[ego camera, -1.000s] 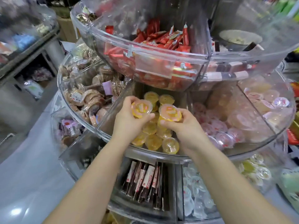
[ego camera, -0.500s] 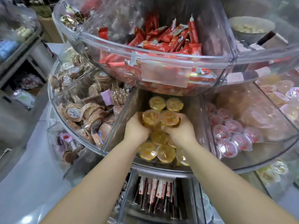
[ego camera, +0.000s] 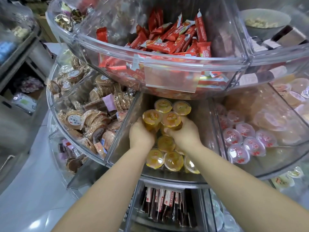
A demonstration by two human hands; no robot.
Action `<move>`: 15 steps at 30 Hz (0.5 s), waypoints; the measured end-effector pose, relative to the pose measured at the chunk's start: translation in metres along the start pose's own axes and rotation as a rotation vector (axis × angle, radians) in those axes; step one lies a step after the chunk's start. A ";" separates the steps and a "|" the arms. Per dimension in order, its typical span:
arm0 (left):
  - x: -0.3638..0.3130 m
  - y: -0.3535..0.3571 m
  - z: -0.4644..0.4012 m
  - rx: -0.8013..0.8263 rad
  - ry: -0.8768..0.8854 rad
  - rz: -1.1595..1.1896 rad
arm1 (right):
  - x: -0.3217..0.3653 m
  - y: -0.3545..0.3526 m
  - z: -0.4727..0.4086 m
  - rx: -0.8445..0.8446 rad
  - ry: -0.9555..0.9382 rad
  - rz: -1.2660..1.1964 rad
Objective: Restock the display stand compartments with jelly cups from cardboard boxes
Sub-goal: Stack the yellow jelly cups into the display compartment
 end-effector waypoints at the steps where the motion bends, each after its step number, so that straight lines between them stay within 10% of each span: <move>1: 0.000 0.001 0.000 -0.007 0.000 0.000 | -0.001 0.001 -0.001 -0.016 0.003 0.000; 15: -0.004 0.001 0.008 -0.156 -0.078 -0.057 | -0.005 0.002 -0.002 -0.006 0.040 0.027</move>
Point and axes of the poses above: each hand's wrist, its own z-axis away from the middle knuckle, its own y-axis out of the palm, x = y × z, the point moved 2 cm from there along -z, towards the middle knuckle, and after that the axes turned 10 degrees about x, right-handed, at the moved point
